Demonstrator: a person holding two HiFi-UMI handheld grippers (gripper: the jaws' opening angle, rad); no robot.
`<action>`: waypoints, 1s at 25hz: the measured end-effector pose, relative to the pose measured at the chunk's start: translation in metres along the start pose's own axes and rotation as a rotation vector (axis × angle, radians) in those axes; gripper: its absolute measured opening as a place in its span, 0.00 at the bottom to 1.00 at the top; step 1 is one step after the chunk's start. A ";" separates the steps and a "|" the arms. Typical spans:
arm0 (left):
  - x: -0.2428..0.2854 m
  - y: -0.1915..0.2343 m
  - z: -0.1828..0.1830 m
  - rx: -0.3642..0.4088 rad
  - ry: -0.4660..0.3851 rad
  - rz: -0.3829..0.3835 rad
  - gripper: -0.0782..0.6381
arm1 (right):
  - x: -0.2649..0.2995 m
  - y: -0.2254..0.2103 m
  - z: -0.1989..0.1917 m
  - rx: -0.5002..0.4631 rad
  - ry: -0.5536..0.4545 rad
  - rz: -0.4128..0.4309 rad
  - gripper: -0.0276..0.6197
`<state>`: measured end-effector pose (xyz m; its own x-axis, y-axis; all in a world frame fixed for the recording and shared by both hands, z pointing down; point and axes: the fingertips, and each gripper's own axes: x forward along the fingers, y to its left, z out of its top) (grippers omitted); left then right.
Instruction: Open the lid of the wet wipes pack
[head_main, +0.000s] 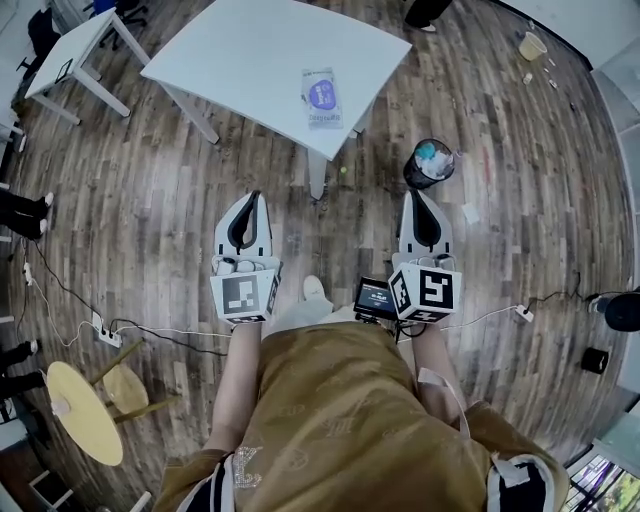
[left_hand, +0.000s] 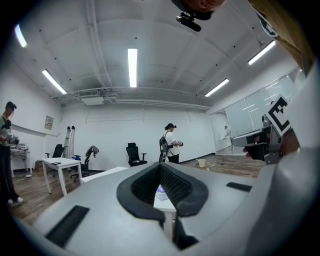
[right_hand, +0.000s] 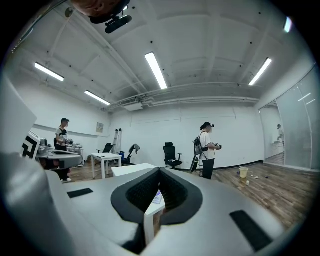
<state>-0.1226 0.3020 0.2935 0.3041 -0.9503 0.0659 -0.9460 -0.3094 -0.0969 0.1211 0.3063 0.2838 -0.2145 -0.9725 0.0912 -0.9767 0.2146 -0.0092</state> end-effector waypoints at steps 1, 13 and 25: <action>0.003 0.003 -0.002 -0.008 0.001 0.000 0.11 | 0.002 0.001 0.000 -0.003 0.000 -0.001 0.05; 0.031 0.018 -0.013 -0.034 0.022 0.005 0.11 | 0.036 0.009 0.001 -0.012 0.017 0.022 0.05; 0.099 0.030 -0.020 -0.034 0.054 0.046 0.11 | 0.114 -0.008 0.009 0.010 -0.011 0.111 0.05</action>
<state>-0.1228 0.1995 0.3167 0.2541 -0.9602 0.1160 -0.9624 -0.2629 -0.0679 0.1047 0.1931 0.2849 -0.3211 -0.9439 0.0777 -0.9470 0.3198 -0.0285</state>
